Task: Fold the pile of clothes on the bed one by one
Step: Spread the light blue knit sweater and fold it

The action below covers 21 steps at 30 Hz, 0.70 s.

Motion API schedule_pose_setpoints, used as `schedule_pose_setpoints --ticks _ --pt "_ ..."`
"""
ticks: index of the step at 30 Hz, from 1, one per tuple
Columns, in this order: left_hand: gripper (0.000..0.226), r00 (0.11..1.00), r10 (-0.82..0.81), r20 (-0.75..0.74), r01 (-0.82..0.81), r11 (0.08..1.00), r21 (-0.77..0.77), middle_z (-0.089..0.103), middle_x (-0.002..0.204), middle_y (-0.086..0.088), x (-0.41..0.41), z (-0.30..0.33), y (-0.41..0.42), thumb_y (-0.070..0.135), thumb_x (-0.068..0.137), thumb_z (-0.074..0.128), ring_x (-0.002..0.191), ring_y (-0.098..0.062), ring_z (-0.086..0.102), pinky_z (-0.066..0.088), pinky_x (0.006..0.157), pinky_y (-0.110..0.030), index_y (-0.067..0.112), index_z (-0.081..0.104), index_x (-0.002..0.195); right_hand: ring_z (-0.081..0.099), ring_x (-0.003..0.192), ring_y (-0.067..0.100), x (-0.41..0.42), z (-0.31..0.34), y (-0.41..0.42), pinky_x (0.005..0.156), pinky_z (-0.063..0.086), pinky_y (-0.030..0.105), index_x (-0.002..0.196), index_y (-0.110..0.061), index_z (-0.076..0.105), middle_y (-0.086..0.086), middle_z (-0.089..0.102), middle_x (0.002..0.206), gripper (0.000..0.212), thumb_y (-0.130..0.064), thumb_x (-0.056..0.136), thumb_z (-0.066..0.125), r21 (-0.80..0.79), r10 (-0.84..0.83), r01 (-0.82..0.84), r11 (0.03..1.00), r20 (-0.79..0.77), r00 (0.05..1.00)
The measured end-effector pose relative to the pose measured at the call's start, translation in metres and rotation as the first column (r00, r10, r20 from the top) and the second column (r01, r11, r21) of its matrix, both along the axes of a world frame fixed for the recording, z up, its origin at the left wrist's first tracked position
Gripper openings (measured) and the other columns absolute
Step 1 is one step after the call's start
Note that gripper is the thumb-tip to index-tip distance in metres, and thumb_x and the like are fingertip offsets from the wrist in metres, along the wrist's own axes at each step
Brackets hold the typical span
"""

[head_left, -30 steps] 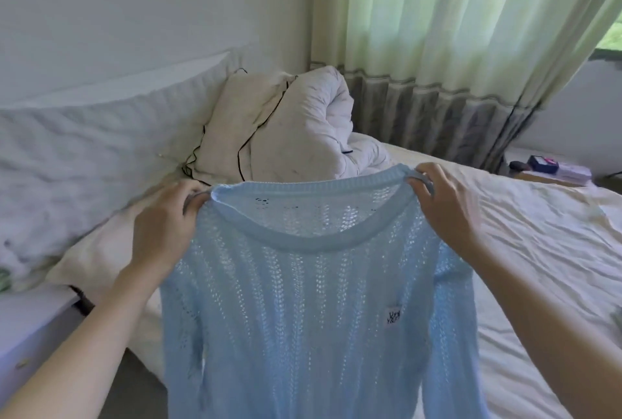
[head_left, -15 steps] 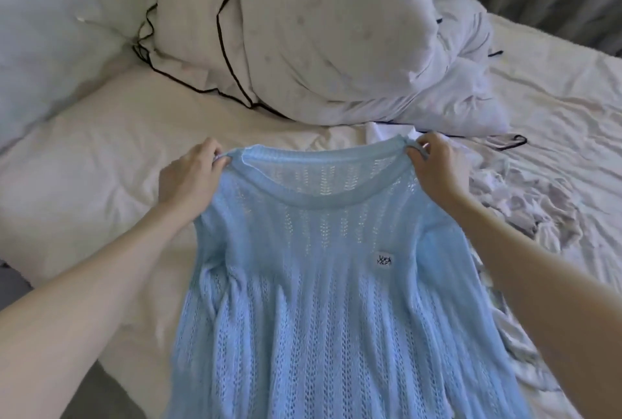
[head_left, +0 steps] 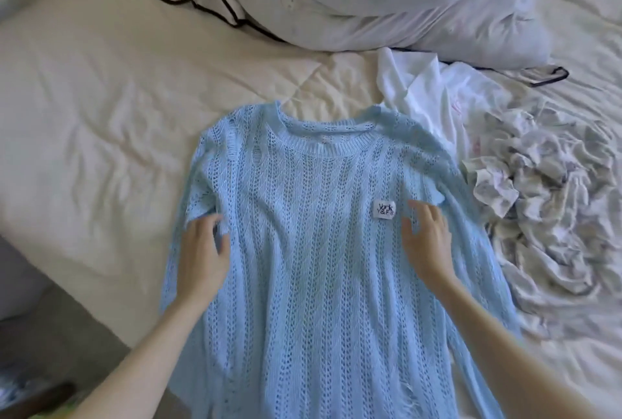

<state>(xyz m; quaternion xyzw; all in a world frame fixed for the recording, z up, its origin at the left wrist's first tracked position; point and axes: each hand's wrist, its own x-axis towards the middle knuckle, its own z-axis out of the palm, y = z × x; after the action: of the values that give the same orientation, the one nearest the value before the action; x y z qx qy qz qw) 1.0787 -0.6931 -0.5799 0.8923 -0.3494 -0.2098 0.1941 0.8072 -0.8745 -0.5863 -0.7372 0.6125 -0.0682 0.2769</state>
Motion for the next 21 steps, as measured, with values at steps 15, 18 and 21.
schedule_pose_setpoints --ticks 15,18,21 --pt "0.031 0.74 0.477 -0.475 -0.402 0.879 0.258 0.039 0.067 -0.005 -0.12 -0.049 0.199 0.023 0.094 0.055 0.067 -0.023 0.04 0.025 0.055 -0.033 0.01 0.039 0.071 0.051 0.071 0.03 -0.152 -0.034 0.222 0.059 0.032 0.037 0.078 -0.006 0.051 0.01 0.052 0.072 0.025 -0.027 0.091 0.058 0.256 -0.457 0.473 0.843 -0.123 0.881" --pt "0.018 0.62 0.593 -0.514 -0.606 0.778 0.167 0.047 0.077 -0.01 -0.118 -0.043 0.209 0.02 0.097 0.049 0.071 -0.023 0.044 0.032 0.061 -0.033 0.009 0.044 0.084 0.045 0.069 0.026 -0.16 -0.027 0.215 0.061 0.03 0.037 0.081 -0.007 0.046 0.008 0.047 0.07 0.02 -0.021 0.095 0.05 0.239 -0.624 0.61 0.755 -0.021 0.781" --pt "0.006 0.588 0.634 -0.502 -0.711 0.701 0.052 0.049 0.094 -0.011 -0.108 -0.027 0.217 0.017 0.099 0.041 0.078 -0.022 0.047 0.038 0.069 -0.034 0.012 0.04 0.095 0.049 0.085 0.029 -0.172 -0.012 0.209 0.074 0.042 0.047 0.094 -0.009 0.049 0.013 0.049 0.085 0.015 -0.024 0.095 0.047 0.215 -0.742 0.724 0.656 0.008 0.67"
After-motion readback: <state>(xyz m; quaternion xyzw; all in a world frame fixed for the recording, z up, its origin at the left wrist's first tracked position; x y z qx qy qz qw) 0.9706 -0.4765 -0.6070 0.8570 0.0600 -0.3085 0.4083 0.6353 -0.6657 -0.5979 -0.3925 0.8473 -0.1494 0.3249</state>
